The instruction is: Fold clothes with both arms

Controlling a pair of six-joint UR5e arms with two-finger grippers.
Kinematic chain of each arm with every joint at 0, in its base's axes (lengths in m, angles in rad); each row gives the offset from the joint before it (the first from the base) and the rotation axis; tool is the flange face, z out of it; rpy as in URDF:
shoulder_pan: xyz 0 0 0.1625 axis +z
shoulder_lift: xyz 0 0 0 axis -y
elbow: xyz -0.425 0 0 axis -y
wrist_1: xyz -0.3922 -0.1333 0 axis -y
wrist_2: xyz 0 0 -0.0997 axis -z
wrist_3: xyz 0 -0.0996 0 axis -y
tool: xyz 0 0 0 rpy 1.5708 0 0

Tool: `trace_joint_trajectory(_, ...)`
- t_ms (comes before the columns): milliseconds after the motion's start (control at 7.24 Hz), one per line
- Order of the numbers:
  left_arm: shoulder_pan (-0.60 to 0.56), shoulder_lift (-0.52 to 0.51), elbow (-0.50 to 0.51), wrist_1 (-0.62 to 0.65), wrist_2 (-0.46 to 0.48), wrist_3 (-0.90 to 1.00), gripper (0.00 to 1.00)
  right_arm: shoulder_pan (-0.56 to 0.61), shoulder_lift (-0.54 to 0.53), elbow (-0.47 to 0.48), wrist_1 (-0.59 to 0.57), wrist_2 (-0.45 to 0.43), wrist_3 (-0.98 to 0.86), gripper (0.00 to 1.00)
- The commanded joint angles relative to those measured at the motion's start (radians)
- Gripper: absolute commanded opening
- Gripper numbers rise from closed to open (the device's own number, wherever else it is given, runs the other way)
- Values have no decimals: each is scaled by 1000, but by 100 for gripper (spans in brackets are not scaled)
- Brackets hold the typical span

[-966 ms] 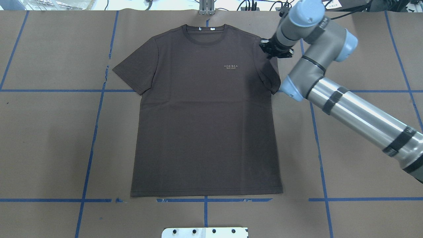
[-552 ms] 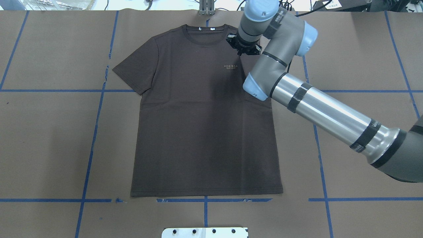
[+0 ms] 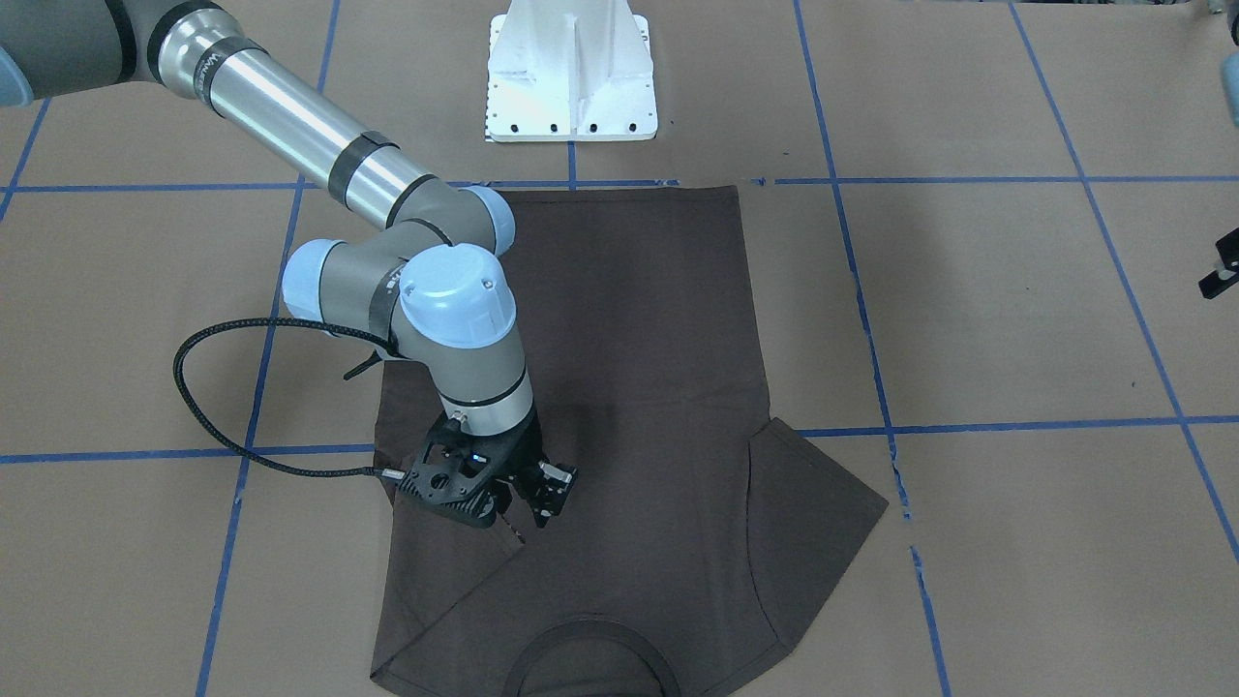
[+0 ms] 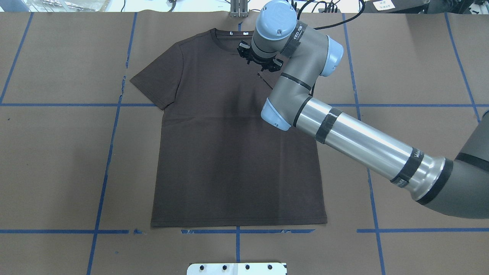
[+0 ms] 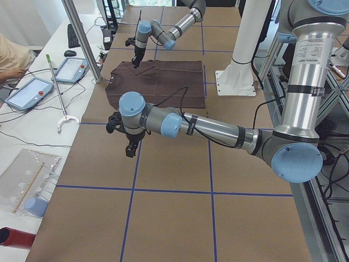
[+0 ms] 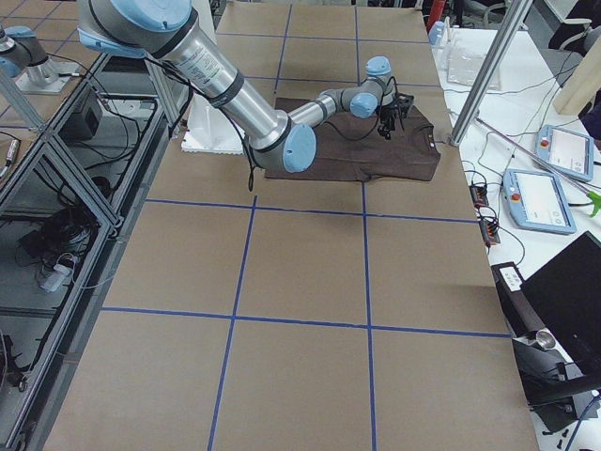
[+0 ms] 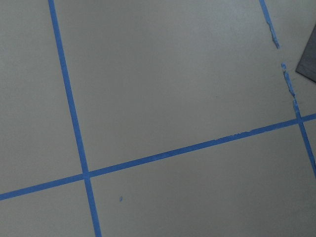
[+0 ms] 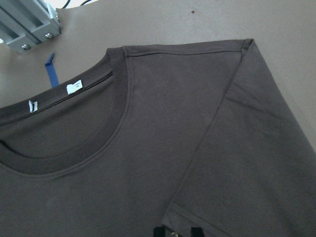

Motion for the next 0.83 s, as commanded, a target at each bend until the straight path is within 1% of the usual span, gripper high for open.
trace_joint_trajectory(0,181,-53,80,-286,9,-360,100,-8,-168,264,-27,40,34,100)
trace_joint_trajectory(138,270,-114,86,-290,53,-560,100,25,-237,335,-21,122,19,100)
trace_joint_trajectory(276,330,-198,159,-289,107,-660,100,80,-273,344,-16,194,0,100)
trace_joint_trajectory(414,376,-263,225,-290,206,-749,100,126,-311,379,-15,254,-71,100)
trace_joint_trajectory(552,420,-289,262,-296,309,-808,99,148,-368,435,-12,282,-119,100)
trace_joint_trajectory(690,424,-338,336,-301,322,-813,99,151,-403,468,-12,282,-121,100)
